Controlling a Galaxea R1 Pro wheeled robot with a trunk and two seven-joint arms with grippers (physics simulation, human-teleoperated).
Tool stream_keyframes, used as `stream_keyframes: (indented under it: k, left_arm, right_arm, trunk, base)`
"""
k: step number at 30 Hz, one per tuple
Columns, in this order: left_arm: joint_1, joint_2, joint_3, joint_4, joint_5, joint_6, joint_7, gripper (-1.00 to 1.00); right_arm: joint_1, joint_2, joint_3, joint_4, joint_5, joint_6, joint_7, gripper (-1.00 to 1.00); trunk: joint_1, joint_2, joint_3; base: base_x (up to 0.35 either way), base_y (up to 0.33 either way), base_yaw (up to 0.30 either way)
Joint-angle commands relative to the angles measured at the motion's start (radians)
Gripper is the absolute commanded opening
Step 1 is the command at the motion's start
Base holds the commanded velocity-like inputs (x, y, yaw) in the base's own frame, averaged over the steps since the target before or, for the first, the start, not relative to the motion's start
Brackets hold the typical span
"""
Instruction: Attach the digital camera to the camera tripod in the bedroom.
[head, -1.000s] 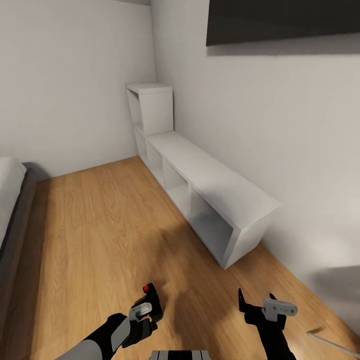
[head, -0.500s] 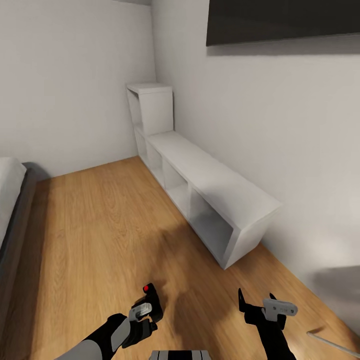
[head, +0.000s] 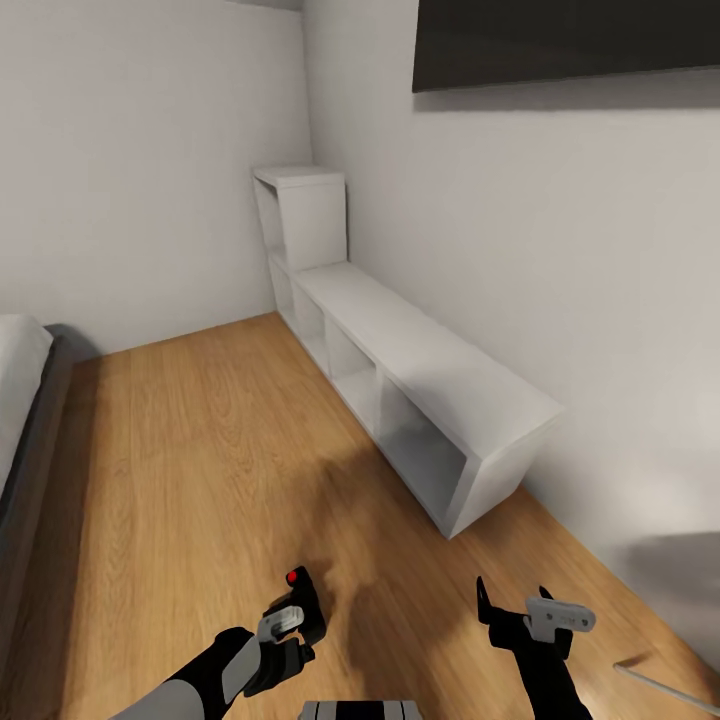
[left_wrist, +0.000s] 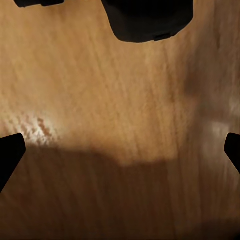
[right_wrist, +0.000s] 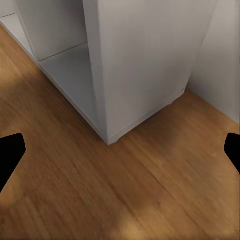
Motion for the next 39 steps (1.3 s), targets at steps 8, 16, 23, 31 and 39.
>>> stream_keyframes:
  k: [8,16,23,31,39]
  left_arm:
    - [0.0,-0.001,0.003,-0.006,0.001,0.004,-0.001,1.0]
    - [0.0,-0.004,0.001,-0.086,-0.002,0.008,0.0,1.0]
    - [0.0,-0.001,-0.001,-0.104,-0.003,0.01,0.0,1.0]
    - [0.0,-0.015,-0.009,-0.111,-0.004,0.01,0.14,1.0]
    - [0.0,-0.043,-0.018,-0.13,-0.004,0.011,0.243,1.0]
  right_arm:
    - [0.0,0.0,0.0,-0.002,0.0,0.0,-0.004,1.0]
    - [0.0,0.0,0.0,-0.002,0.0,0.0,-0.004,1.0]
    - [0.0,0.0,0.0,-0.002,0.0,0.0,-0.004,1.0]
    - [0.0,-0.001,-0.002,-0.003,0.0,0.0,-0.004,1.0]
    - [0.0,-0.001,-0.002,-0.003,0.0,0.0,-0.004,1.0]
  trunk:
    - [0.0,0.0,-0.001]
    - [0.0,0.0,-0.001]
    - [0.0,0.0,-0.001]
    - [0.0,0.0,-0.001]
    - [0.0,0.0,-0.001]
  base:
    - [0.0,0.0,0.0]
    - [0.0,0.0,0.0]
    - [0.0,0.0,0.0]
    - [0.0,0.0,0.0]
    - [0.0,0.0,0.0]
